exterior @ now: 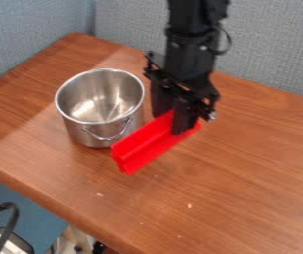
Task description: Move the red object from the metal pot to the table
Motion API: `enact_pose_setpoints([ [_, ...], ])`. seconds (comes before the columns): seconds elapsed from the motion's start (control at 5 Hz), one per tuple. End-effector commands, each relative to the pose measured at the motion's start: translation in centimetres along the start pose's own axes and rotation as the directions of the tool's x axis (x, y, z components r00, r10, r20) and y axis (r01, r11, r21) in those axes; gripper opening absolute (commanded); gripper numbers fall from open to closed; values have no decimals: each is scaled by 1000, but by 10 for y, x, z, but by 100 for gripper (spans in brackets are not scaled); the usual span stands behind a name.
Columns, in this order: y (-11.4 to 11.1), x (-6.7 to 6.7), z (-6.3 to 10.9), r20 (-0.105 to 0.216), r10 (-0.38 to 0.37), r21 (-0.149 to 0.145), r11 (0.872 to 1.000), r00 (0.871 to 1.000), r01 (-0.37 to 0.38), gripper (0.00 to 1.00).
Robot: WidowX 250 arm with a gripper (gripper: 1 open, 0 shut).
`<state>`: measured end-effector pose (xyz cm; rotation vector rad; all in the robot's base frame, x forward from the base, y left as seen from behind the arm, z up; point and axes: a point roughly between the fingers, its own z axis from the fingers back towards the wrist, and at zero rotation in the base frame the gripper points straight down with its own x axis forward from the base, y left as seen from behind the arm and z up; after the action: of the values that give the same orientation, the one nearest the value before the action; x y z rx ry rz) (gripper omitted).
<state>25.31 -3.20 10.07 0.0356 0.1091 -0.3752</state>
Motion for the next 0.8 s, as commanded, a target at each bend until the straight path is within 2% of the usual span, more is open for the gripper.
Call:
enact_pose_setpoints([
  [0.0, 26, -4, 13, 11, -34, 39, 999, 999, 34, 0],
  [0.2, 19, 1, 2, 1, -92, 40, 995, 996, 92, 0],
  [0.6, 13, 13, -21, 9, -146, 52, 988, 989, 146, 0],
])
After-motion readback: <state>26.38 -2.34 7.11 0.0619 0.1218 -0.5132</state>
